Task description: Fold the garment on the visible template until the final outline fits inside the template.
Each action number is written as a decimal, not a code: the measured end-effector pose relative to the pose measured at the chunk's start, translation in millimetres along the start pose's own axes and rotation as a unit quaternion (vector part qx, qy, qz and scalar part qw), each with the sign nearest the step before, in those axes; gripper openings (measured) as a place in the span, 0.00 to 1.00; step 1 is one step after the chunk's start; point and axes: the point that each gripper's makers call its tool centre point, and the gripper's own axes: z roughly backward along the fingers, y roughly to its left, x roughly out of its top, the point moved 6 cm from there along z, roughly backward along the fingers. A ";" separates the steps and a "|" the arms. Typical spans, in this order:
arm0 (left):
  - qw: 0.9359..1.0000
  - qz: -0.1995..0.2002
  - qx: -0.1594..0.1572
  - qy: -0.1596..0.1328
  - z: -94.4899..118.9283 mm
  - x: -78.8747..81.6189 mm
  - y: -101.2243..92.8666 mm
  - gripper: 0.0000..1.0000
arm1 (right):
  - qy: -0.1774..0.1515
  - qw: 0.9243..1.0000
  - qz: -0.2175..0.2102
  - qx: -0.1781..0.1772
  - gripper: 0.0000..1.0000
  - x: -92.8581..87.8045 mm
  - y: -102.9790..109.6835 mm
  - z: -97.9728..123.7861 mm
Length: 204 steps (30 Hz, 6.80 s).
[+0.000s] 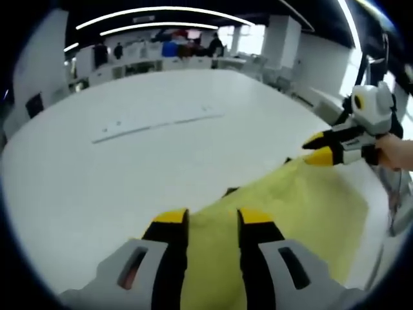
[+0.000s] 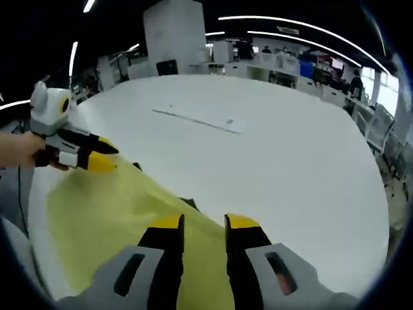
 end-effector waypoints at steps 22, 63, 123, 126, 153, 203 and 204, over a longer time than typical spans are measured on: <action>0.996 -0.064 -0.019 0.050 -12.8 -3.1 -4.9 0.16 | 0.055 0.986 0.128 0.096 0.19 -7.6 4.1 -14.3; 0.997 -0.065 0.003 0.050 -14.0 4.1 0.8 0.00 | 0.053 0.988 0.132 0.061 0.02 -8.0 1.0 -15.5; 0.999 -0.017 0.017 0.048 65.7 -78.0 -26.4 0.30 | 0.059 0.997 0.035 0.044 0.41 -81.1 78.5 61.9; 0.998 -0.017 0.019 0.050 71.2 -82.0 -28.5 0.31 | 0.058 0.997 0.041 0.043 0.39 -86.2 79.7 67.6; 0.997 -0.028 0.052 0.058 113.0 -115.0 -23.4 0.39 | 0.075 0.996 0.051 0.024 0.40 -121.2 80.6 109.3; 0.993 0.030 0.098 -0.064 255.3 -51.0 -23.1 1.00 | -0.123 0.986 -0.091 -0.060 1.00 -60.2 84.4 263.3; 0.992 0.030 0.096 -0.075 262.2 -44.9 -28.5 1.00 | -0.127 0.986 -0.091 -0.065 1.00 -58.7 84.3 268.7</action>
